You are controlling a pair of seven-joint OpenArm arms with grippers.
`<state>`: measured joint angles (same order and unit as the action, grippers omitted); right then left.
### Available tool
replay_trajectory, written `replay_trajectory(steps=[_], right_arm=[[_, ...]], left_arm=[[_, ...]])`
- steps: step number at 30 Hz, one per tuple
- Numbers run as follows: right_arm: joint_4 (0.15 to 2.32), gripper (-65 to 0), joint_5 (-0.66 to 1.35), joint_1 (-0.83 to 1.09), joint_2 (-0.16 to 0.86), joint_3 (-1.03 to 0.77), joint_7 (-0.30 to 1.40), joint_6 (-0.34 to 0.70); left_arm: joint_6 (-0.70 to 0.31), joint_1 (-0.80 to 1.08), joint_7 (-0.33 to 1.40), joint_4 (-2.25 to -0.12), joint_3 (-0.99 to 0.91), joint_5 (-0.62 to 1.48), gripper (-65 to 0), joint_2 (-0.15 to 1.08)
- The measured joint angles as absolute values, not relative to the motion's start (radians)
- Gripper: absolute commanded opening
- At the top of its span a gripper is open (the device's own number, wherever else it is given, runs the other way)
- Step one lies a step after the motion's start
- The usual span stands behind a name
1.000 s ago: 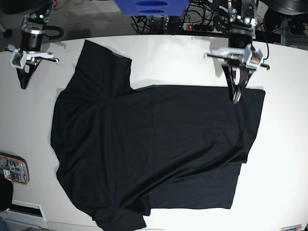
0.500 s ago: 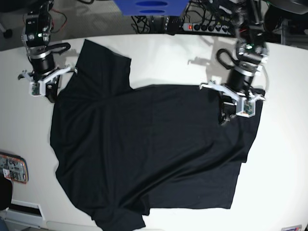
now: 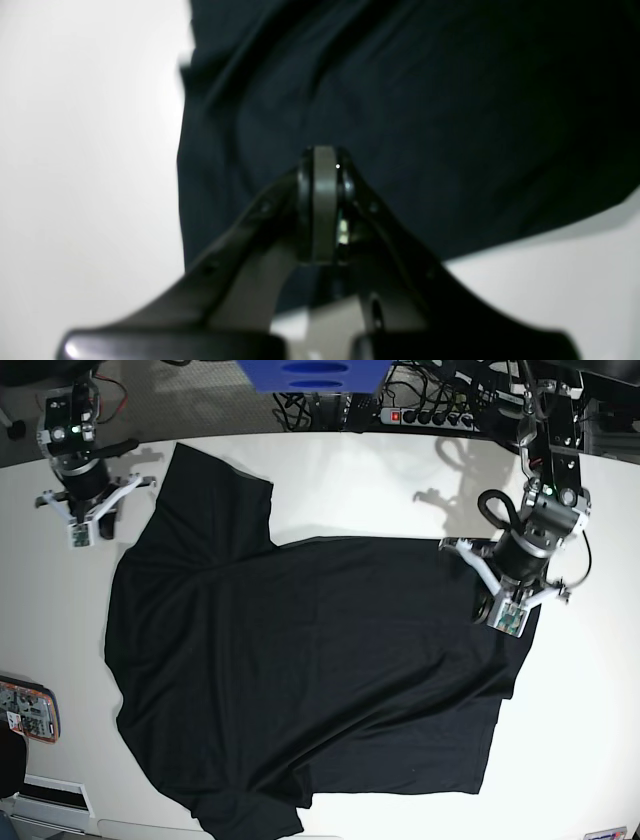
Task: Fold the T-shirt properly
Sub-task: 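Move the right gripper to the sleeve corner and the left to the shoulder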
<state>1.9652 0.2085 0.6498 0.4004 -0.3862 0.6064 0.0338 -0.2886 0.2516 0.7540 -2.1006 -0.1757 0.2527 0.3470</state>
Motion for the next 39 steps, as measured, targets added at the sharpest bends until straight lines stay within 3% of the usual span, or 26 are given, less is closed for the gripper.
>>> replay_trajectory(steps=[6, 10, 13, 18, 22, 26, 39], right_arm=[[1.968, -65.0, 0.053, 0.708, 0.465, -0.388, 0.513, 0.035], [1.967, -65.0, -0.246, 0.732, 0.454, -0.361, 0.448, 0.058], [1.968, -58.2, -0.521, 0.736, 0.392, -0.315, 0.400, 0.112], [1.966, -44.3, -0.865, 0.743, 0.187, -0.244, 0.247, 0.255], [1.967, -44.0, -0.876, 0.743, 0.152, -0.255, 0.172, 0.291], [1.967, -47.0, -0.876, 0.759, 0.152, -0.255, 0.176, 0.306], [1.969, -46.7, -0.876, 0.894, 0.122, -0.192, 0.117, 0.300]], left_arm=[[-0.339, 0.262, 0.732, -2.102, -0.177, 0.242, -65.0, 0.349], [-0.344, 0.291, 0.598, -2.103, -0.168, 0.123, -65.0, 0.349], [-0.338, 0.334, 0.506, -2.100, -0.129, -0.042, -65.0, 0.352], [-0.347, 0.415, 0.307, -2.100, -0.091, -0.299, -65.0, 0.348], [-0.352, 0.496, 0.210, -2.100, -0.092, -0.410, -65.0, 0.347], [-0.350, 0.524, 0.187, -2.100, -0.093, -0.421, -55.2, 0.347], [-0.349, 0.544, 0.187, -2.100, -0.093, -0.424, -59.2, 0.347]])
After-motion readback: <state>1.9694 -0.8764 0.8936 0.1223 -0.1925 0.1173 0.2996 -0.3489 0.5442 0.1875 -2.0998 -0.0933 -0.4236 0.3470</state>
